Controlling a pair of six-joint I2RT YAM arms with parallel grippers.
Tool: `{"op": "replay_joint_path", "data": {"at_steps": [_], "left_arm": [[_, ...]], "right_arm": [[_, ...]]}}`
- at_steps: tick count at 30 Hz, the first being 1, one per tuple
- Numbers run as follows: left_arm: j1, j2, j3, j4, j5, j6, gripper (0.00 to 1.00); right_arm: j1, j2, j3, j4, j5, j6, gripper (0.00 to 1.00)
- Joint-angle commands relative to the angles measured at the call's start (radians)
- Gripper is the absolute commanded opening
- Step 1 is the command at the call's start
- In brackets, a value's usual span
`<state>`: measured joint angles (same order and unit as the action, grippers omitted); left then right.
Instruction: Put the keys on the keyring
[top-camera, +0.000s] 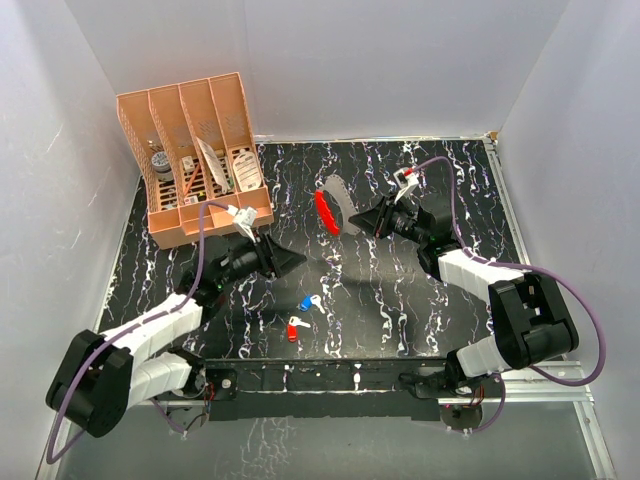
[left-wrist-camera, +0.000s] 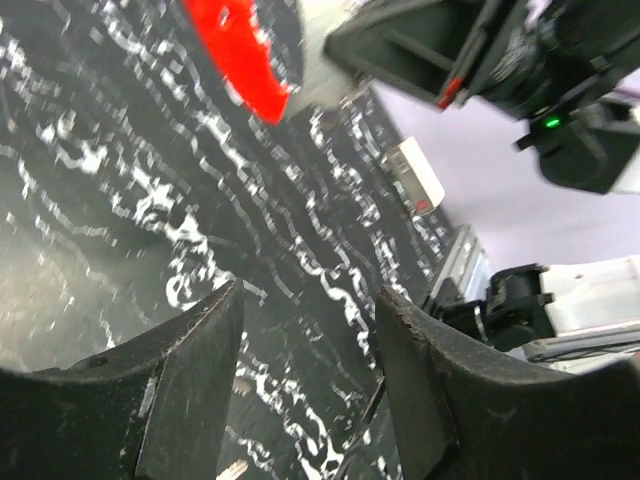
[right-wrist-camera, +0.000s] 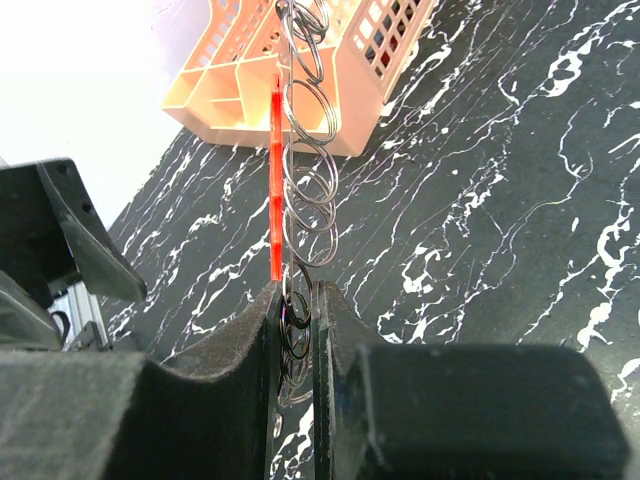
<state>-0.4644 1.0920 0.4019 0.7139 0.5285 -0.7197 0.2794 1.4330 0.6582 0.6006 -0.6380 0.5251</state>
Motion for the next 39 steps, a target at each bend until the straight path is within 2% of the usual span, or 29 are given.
{"op": "replay_joint_path", "data": {"at_steps": [1, 8, 18, 22, 30, 39], "left_arm": [[-0.061, -0.012, -0.044, -0.17, -0.134, 0.077, 0.52], [-0.171, -0.003, -0.102, -0.178, -0.317, 0.102, 0.5], [-0.301, 0.1, -0.072, -0.181, -0.523, 0.227, 0.43], [-0.31, 0.149, -0.049, -0.172, -0.541, 0.291, 0.38], [-0.324, 0.197, -0.04, -0.116, -0.537, 0.386, 0.38], [-0.352, 0.245, -0.063, -0.006, -0.47, 0.441, 0.38]], "right_arm": [[-0.003, -0.026, 0.052, 0.053, 0.053, 0.0, 0.0], [-0.004, -0.019, 0.052, 0.057, 0.043, 0.006, 0.0], [-0.005, -0.018, 0.05, 0.065, 0.025, 0.004, 0.0], [-0.005, -0.016, 0.051, 0.065, 0.021, 0.0, 0.0], [-0.009, -0.015, 0.036, 0.078, 0.01, -0.005, 0.0], [-0.024, -0.012, 0.031, 0.086, -0.008, -0.002, 0.0]]}}
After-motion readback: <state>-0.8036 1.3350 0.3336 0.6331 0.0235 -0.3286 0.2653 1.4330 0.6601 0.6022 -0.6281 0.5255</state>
